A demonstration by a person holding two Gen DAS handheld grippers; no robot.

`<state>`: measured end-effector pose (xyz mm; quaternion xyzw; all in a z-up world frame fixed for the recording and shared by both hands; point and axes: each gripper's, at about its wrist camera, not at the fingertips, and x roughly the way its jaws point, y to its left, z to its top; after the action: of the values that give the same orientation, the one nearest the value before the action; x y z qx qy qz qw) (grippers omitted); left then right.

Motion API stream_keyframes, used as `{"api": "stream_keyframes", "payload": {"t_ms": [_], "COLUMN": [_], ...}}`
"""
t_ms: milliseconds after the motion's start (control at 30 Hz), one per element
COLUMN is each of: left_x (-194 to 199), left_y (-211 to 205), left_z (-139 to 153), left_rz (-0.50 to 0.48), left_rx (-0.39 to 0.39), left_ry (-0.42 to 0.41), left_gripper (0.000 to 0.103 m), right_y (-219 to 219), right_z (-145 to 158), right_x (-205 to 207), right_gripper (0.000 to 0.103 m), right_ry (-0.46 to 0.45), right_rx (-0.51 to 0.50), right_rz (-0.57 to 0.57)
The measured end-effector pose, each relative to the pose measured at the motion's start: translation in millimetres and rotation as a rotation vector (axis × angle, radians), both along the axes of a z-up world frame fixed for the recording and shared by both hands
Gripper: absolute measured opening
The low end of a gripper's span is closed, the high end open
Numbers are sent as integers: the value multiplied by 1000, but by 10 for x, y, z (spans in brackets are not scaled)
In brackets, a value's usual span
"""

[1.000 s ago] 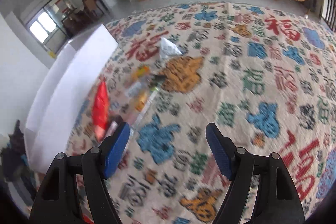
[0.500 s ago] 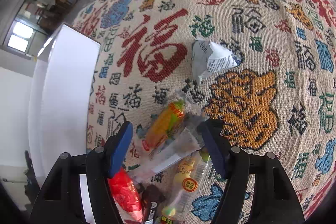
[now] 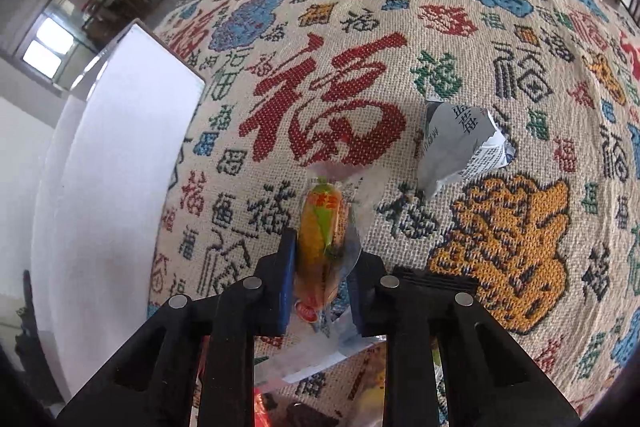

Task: Organize snacks
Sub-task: 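Grasp the wrapped corn sausage with the right gripper and lift it, then set the corn sausage back on the tablecloth and open the right gripper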

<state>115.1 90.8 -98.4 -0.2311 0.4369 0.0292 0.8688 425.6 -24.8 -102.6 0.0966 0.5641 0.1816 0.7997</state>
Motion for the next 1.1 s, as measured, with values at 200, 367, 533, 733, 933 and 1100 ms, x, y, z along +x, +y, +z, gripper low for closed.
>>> {"api": "stream_keyframes", "payload": {"t_ms": [200,367,533,733,933,1100], "left_x": [10,-4,-25,-28,-50,-11], "left_y": [-8,14,3,-13,-6,-36], "left_z": [-10,-6,-15,-11,-8,-33], "left_rz": [-2,10,9,17,24,12], "left_rx": [2,-2,8,21,34,36], "left_ry": [8,2,8,16,24,43], "left_gripper": [96,96,96,96,96,96], "right_y": [-321,-686,-1206,-1616,-1759,-1795], "right_z": [468,688,400,123,-125,-164], "right_x": [-205,-516,-1108,-1765,-1919,-1937], "right_gripper": [22,22,23,35,66,75], "right_ry": [-142,-150,-86,-201,-330,-399], "right_rx": [76,-12,-212,-306,-263,-248], "right_rz": [15,129,229,275,187,144]}}
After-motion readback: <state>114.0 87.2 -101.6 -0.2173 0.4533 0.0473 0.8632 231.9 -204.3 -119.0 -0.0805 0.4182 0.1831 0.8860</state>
